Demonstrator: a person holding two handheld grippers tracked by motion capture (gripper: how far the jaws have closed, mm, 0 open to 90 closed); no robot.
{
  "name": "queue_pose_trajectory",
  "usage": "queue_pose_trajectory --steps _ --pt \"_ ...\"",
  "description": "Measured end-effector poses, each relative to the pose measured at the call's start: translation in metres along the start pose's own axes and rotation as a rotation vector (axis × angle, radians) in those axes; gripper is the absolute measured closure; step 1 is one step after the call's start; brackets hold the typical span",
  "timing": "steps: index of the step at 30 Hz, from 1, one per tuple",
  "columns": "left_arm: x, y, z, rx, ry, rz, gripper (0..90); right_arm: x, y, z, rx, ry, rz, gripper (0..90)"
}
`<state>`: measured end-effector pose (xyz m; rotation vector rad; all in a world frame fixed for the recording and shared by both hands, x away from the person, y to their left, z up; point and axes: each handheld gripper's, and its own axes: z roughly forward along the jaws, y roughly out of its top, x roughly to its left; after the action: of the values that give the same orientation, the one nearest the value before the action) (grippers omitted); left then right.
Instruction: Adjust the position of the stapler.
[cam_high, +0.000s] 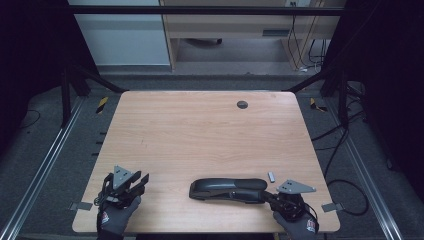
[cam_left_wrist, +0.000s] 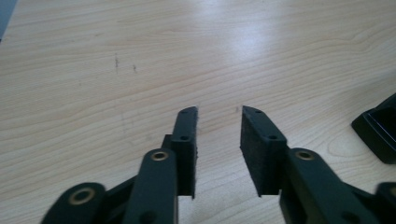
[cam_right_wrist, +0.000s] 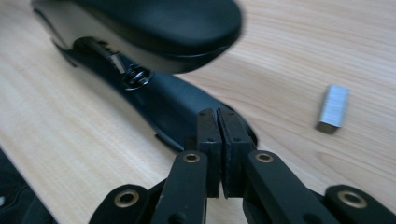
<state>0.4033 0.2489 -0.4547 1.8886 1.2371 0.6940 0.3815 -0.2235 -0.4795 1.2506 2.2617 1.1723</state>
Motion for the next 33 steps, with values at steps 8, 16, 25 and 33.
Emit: queue_pose_trajectory --steps 8,16,25,33 --pt "-0.004 0.001 0.003 0.010 -0.021 0.007 56.5 -0.006 0.000 -0.003 0.005 -0.010 0.028 90.0" --pt "-0.004 0.000 0.002 0.003 -0.029 0.014 54.8 0.007 -0.003 0.006 0.069 0.038 -0.005 90.0" --pt "-0.004 0.001 0.002 0.003 -0.024 0.013 53.9 0.009 -0.005 0.014 0.130 0.055 -0.028 90.0" --pt "-0.004 0.001 0.002 -0.001 -0.023 0.016 52.9 0.008 -0.005 0.015 0.120 0.049 -0.025 90.0"
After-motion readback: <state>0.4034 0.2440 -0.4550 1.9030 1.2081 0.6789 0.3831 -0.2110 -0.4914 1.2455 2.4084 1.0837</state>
